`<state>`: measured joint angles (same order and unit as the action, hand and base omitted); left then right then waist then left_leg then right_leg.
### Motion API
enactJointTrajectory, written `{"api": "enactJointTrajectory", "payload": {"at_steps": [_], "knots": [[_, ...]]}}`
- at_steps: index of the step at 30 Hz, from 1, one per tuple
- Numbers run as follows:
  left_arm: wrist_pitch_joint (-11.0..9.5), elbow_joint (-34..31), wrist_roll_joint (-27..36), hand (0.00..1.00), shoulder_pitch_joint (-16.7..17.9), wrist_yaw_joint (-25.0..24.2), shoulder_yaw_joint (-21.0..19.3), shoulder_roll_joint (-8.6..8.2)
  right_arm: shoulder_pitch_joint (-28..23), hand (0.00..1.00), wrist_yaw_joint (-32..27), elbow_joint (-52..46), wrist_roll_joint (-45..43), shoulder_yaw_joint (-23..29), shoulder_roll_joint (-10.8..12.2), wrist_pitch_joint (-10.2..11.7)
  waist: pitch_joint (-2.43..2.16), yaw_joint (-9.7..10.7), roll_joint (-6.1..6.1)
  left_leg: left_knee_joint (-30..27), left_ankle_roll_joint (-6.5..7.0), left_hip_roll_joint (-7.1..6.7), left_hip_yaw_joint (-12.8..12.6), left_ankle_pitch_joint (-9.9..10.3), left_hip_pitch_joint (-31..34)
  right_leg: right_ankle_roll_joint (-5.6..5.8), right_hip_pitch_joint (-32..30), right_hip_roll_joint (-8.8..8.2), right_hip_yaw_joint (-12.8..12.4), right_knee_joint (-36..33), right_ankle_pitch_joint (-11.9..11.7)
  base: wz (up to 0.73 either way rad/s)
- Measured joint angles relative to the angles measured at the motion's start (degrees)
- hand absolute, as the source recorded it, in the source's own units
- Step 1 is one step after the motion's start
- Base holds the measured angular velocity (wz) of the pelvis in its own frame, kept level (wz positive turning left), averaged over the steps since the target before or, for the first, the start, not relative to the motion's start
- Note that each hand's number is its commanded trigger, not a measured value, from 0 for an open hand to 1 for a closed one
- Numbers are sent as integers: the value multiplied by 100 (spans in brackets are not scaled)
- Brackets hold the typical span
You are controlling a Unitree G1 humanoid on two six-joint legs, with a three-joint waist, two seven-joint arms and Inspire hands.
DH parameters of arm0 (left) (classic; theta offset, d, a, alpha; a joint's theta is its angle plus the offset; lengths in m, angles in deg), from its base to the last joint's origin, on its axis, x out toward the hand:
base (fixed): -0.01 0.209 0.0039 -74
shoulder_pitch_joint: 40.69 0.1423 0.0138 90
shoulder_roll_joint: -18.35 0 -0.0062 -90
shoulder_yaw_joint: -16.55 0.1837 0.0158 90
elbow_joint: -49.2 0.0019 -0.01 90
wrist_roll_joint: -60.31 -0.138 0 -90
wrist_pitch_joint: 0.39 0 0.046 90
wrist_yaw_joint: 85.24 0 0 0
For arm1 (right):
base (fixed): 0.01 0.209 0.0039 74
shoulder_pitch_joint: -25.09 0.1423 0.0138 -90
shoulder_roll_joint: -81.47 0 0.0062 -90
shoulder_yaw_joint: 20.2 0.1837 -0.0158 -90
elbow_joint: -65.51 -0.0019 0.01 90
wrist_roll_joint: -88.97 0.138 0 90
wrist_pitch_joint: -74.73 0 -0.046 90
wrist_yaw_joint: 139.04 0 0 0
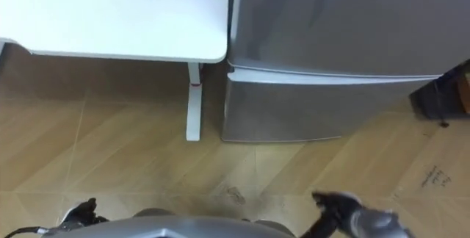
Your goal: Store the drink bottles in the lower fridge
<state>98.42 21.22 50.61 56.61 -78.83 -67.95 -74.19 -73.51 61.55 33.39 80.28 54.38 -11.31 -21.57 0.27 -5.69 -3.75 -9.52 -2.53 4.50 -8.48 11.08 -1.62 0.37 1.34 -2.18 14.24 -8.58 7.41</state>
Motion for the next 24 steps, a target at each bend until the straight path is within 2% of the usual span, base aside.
{"api": "enactJointTrajectory", "payload": {"at_steps": [1,5,8,10,15,18,22,24], "knots": [[-2,30,-38,0,43,64,-26,-45,-8,0,-7,303,-201,93,115,-35,-5,54,60,-1,10,-19,16,7,-63,21,74,-18,6,0,17,7],[81,15,-230,0,247,90,-45,-93,-123,0,-4,741,-356,103,379,-283,-30,159,110,-11,21,-52,72,12,-87,45,120,-45,16,-16,59,9],[151,12,-235,0,473,83,-273,-237,-259,0,-1,901,-270,105,547,-453,-63,231,150,-26,24,-73,99,10,-140,59,165,-66,43,-25,87,5],[177,7,-232,0,603,68,-386,-343,-282,0,-3,984,-200,112,601,-567,-64,255,166,-23,26,-93,117,9,-207,72,223,-84,25,-32,99,0],[175,27,-236,0,635,39,-550,-380,-172,0,-174,1401,90,551,805,-628,-46,296,125,-10,50,-106,163,26,-333,91,345,-88,34,-18,131,5],[174,30,-238,0,694,19,-604,-397,-166,0,-309,1600,434,663,855,-637,-44,401,126,13,67,-130,250,57,-463,110,508,-102,56,-15,181,12],[178,29,-234,0,689,-60,-887,-393,-202,0,-454,1723,722,983,892,-754,-46,439,134,12,68,-133,277,73,-502,114,557,-107,86,-13,204,5],[178,30,-237,0,706,-92,-885,-391,-203,0,-542,1729,725,1015,892,-752,-46,456,146,2,67,-136,263,73,-500,115,560,-109,104,-8,209,0]]}}
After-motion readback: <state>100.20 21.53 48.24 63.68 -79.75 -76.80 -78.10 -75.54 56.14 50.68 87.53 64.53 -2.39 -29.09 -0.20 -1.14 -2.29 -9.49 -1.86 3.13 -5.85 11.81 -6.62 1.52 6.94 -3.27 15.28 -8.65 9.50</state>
